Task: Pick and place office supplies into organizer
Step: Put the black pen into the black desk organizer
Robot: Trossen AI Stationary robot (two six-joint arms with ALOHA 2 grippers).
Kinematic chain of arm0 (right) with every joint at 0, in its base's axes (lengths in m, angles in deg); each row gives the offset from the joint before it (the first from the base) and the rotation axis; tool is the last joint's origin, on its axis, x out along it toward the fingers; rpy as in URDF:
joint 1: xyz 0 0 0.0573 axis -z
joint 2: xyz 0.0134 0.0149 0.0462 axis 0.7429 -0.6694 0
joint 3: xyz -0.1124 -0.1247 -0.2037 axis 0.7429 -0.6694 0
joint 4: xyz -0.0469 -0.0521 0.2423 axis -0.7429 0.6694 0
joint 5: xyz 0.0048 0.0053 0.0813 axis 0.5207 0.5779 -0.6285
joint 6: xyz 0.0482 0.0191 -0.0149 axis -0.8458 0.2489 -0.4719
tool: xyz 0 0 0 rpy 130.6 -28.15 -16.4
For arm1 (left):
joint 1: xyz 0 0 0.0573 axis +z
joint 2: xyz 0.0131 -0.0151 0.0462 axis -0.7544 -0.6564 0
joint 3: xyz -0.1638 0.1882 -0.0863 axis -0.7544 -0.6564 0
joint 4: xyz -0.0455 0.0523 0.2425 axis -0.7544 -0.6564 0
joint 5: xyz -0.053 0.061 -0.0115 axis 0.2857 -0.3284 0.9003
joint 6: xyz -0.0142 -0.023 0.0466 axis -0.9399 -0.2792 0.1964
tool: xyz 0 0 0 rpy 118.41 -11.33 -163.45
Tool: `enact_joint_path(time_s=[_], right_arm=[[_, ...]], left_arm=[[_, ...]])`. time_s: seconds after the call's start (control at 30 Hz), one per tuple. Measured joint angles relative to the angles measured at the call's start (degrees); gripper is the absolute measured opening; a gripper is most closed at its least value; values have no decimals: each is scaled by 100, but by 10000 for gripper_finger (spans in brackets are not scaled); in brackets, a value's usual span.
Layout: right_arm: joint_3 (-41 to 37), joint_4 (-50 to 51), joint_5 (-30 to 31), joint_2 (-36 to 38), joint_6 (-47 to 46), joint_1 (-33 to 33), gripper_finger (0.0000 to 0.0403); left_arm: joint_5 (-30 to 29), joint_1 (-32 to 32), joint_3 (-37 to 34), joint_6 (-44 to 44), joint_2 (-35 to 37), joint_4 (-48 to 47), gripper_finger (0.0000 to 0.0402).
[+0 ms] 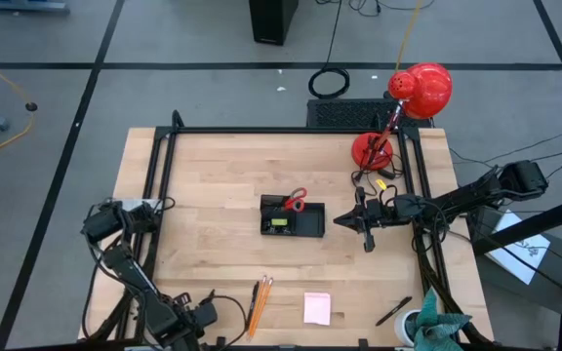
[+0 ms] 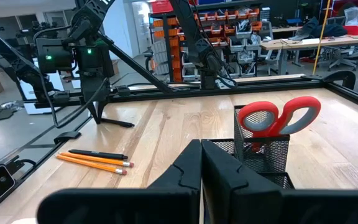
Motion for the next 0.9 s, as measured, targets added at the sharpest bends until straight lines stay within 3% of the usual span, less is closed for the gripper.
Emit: enact_joint_path(time_s=[0.13, 0.4, 0.7, 0.9], right_arm=[[0, 0, 0, 0, 0, 0, 4], [-2, 0, 0, -2, 0, -2, 4], [-2, 2, 0, -2, 0, -2, 4], [-2, 0, 0, -2, 0, -1, 4]], left_arm=[[-148, 19, -17, -92, 148, -213, 7], [-423, 40, -54, -424, 218, -1534, 4], [-492, 206, -22, -111, 249, -1376, 5], [-812, 361, 334, 608, 273, -1541, 3]])
